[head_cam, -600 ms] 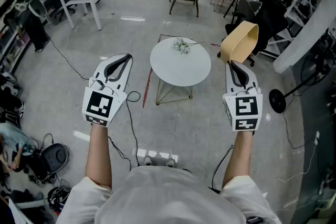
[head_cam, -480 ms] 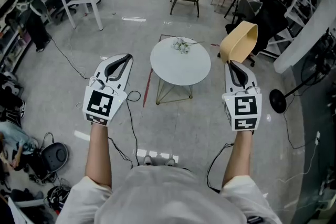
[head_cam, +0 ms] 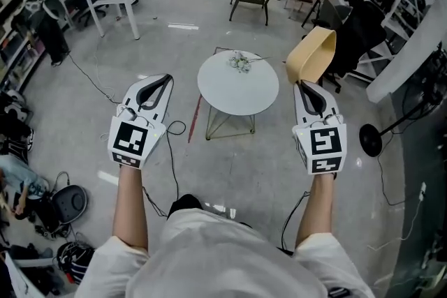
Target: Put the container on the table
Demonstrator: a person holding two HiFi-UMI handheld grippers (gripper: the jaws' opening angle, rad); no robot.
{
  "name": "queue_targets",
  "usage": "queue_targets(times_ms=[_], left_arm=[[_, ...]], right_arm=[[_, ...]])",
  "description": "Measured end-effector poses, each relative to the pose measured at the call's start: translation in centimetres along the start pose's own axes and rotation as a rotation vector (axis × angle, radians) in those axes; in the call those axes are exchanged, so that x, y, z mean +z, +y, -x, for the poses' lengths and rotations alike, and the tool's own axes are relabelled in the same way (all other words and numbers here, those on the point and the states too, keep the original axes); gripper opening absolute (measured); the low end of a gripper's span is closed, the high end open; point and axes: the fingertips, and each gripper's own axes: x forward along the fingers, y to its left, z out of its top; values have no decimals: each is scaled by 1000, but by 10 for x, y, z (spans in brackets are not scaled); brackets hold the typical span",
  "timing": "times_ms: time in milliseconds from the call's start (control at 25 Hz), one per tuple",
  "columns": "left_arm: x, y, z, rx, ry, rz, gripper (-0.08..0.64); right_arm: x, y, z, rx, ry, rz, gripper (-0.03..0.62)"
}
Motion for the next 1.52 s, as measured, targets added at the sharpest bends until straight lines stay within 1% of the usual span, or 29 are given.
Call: queue_targets(times_ms=[200, 360, 480, 640, 880, 1040, 1240, 1360, 1520], left_arm=[[-23, 14, -30, 4, 12, 14, 20], [-49, 40, -72, -1, 9, 28, 20], [-74, 73, -112, -11, 3, 32, 20], [-110, 132, -171, -32, 7, 44, 20], [-156, 209, -254, -82, 30, 72, 20], [-192, 238, -292, -109, 42, 120, 20], [-240, 263, -327, -123, 106, 145, 20], [-268, 272, -343, -109, 158, 167, 20], [-296, 266, -361, -79, 222, 251, 20]], right_arm=[[-12, 2, -38, 29, 3, -19, 20], [-20, 3, -92, 42, 14, -16, 20], [-19, 8, -146, 45, 22, -13, 20], [-12, 16, -227, 43, 47, -17, 20], [-15, 28, -347, 82, 107, -25, 20], [-40, 44, -421, 138, 159, -65, 20], [-68, 66, -501, 208, 226, -42, 20], [-96, 84, -546, 279, 273, -14, 20], [-151, 108, -597, 405, 344, 18, 21]])
